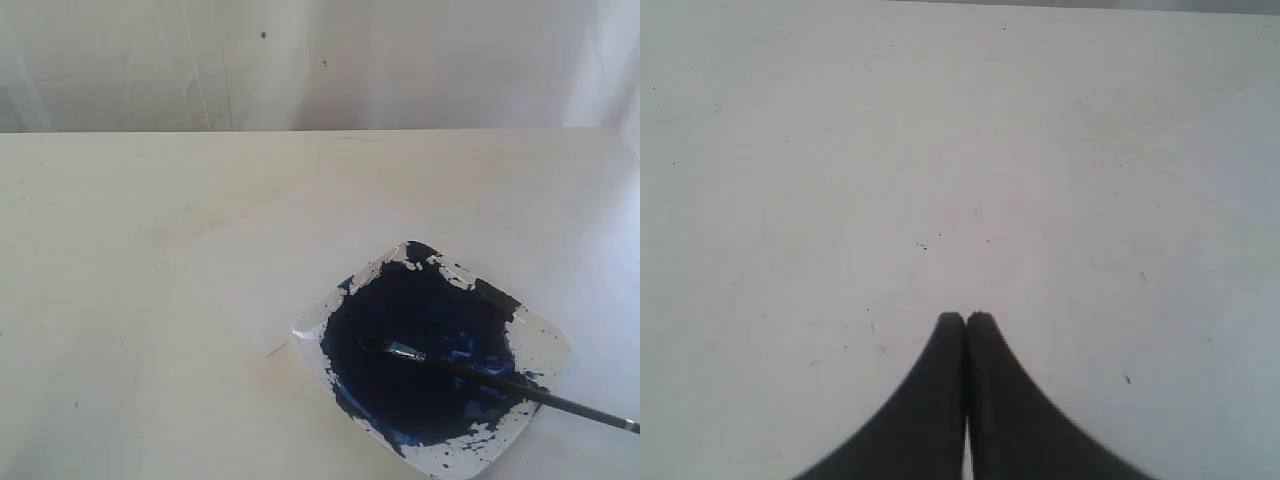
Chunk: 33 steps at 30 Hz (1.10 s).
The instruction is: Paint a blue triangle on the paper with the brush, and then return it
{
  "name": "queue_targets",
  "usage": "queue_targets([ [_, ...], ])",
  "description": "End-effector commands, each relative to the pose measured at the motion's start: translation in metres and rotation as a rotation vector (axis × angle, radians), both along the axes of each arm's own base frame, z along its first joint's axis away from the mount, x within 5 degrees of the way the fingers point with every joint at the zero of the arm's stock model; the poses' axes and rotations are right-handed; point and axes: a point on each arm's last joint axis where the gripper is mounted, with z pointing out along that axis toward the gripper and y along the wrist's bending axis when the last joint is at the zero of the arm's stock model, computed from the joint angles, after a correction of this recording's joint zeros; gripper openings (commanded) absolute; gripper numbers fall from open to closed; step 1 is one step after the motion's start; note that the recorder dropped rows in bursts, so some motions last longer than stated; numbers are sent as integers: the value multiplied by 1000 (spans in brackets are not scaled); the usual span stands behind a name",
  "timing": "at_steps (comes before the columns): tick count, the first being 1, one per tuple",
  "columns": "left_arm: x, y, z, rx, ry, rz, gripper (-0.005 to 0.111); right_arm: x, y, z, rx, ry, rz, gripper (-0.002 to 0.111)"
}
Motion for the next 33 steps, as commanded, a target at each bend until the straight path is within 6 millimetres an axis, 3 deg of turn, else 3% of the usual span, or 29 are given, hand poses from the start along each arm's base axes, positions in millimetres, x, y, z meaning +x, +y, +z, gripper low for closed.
queue_targets([
  [1,0,0,-1,-3,-2,-6,0,0,0,1,2,-15,0,0],
  [33,0,0,-1,-3,-5,-4,0,0,0,2,-9,-20,3,0],
])
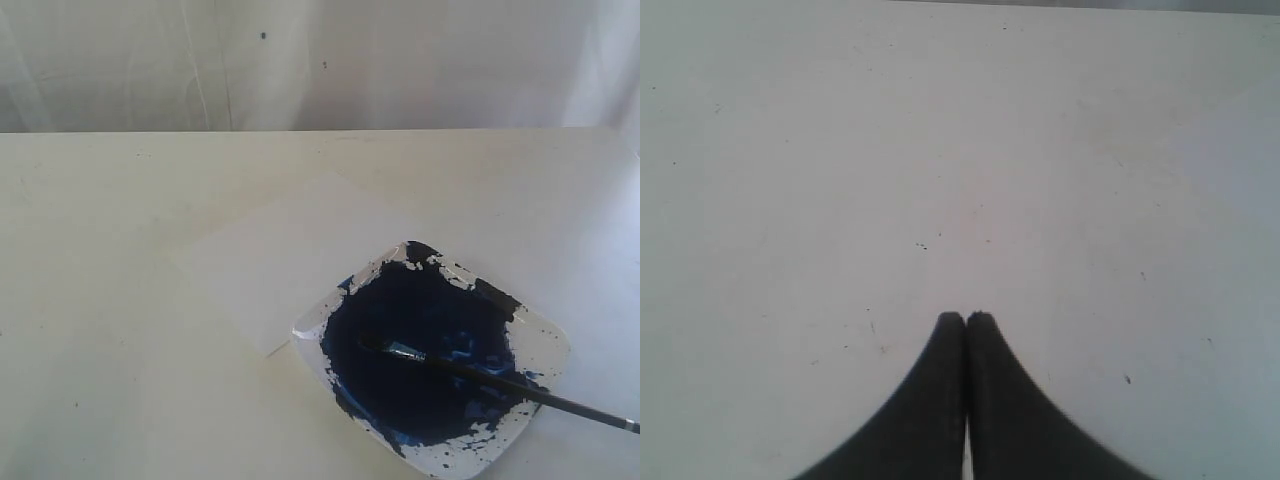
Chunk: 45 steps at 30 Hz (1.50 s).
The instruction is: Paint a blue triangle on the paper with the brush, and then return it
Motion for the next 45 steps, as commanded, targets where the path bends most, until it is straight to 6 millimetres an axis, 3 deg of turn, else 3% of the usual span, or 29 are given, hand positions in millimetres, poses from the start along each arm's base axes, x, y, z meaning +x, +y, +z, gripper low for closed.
queue_targets([
  [1,0,0,-1,-3,-5,-4,0,0,0,2,-6,-28,2,0],
  [10,0,0,-1,-3,-5,-4,0,2,0,17,10,-191,1,0],
  [29,0,0,-1,-3,-5,-4,0,1,7,26,70,-279,116,0],
  [35,0,0,-1,-3,-5,-4,0,1,7,35,238,-348,104,0],
  [40,0,0,-1,-3,-5,-4,0,-3,6,53,514,-505,125,0],
  [45,0,0,-1,-3,-6,-4,0,-6,5,60,736,-540,155,0],
])
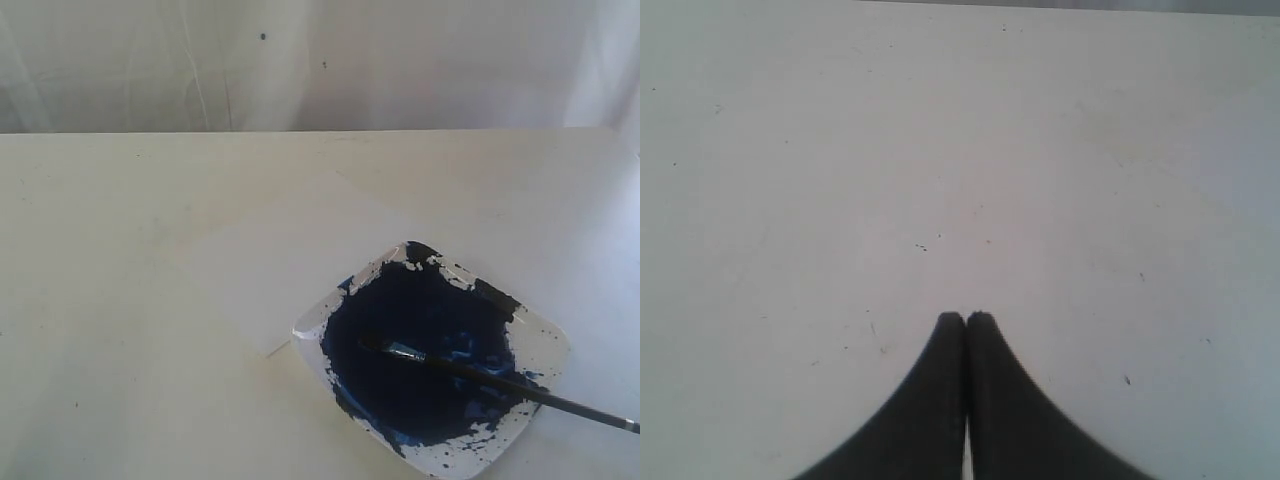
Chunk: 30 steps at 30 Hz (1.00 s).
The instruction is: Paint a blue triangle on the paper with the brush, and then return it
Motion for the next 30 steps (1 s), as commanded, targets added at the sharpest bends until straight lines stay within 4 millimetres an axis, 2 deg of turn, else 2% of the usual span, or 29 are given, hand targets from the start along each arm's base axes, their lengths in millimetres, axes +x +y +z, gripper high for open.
queue_targets([
  [1,0,0,-1,-3,-6,-4,0,-3,-1,8,180,-52,64,0],
  [4,0,0,-1,-3,-6,-2,0,0,-2,2,326,97,90,0],
  [6,0,0,-1,-3,-6,-2,0,0,0,8,307,191,88,0],
  [8,0,0,-1,-3,-6,-2,0,9,3,18,252,364,69,0],
  [10,0,0,-1,-3,-6,-2,0,33,10,21,221,587,46,0],
  [11,0,0,-1,-3,-6,-2,0,40,12,20,240,645,44,0],
  [12,0,0,-1,-3,-6,-4,0,54,17,17,311,738,46,0],
  [15,0,0,-1,-3,-6,-6,0,74,25,0,462,948,32,0],
  [17,0,0,-1,-3,-6,-7,0,78,29,-14,465,1085,17,0],
  [19,0,0,-1,-3,-6,-7,0,81,33,-22,550,1184,10,0],
  [24,0,0,-1,-3,-6,-7,0,85,39,-39,593,1342,-17,0],
  [30,0,0,-1,-3,-6,-7,0,93,37,-42,605,1312,-50,0],
])
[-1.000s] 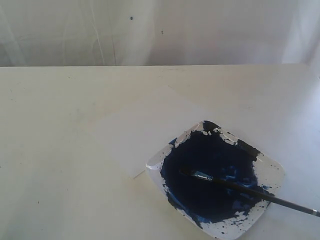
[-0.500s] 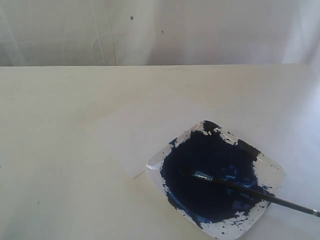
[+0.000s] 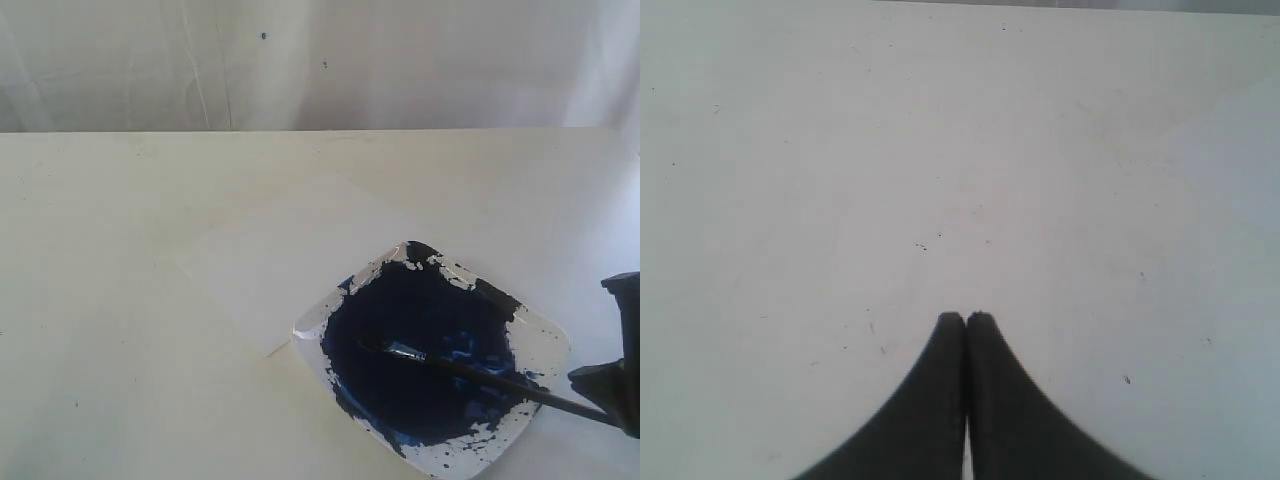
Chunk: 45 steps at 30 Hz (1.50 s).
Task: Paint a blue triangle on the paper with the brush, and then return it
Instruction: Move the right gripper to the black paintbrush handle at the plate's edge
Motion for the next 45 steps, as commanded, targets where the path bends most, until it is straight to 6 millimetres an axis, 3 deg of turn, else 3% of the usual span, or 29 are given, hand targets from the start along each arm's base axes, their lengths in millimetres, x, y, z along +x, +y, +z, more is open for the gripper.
queue_targets([
  [1,0,0,-1,-3,-6,-5,0,5,-1,0,-6,-23,-26,0],
  [5,0,0,-1,-3,-6,-5,0,9,-2,-2,43,-2,-115,1],
  [7,0,0,-1,-3,-6,-6,0,11,-3,-1,41,-26,-127,10],
  [12,0,-2,-1,-4,-6,-27,0,11,-3,-1,40,-26,-125,54],
  [14,0,-2,-1,-4,-6,-27,0,11,-3,-1,29,-25,-115,61],
  [22,0,-1,-1,-4,-6,-25,0,10,-4,-3,21,-16,-115,45],
  [28,0,-1,-1,-4,-6,-25,0,6,-9,-18,138,52,-324,44],
  [45,0,-1,-1,-4,-6,-25,0,2,-10,-31,118,105,-338,44],
])
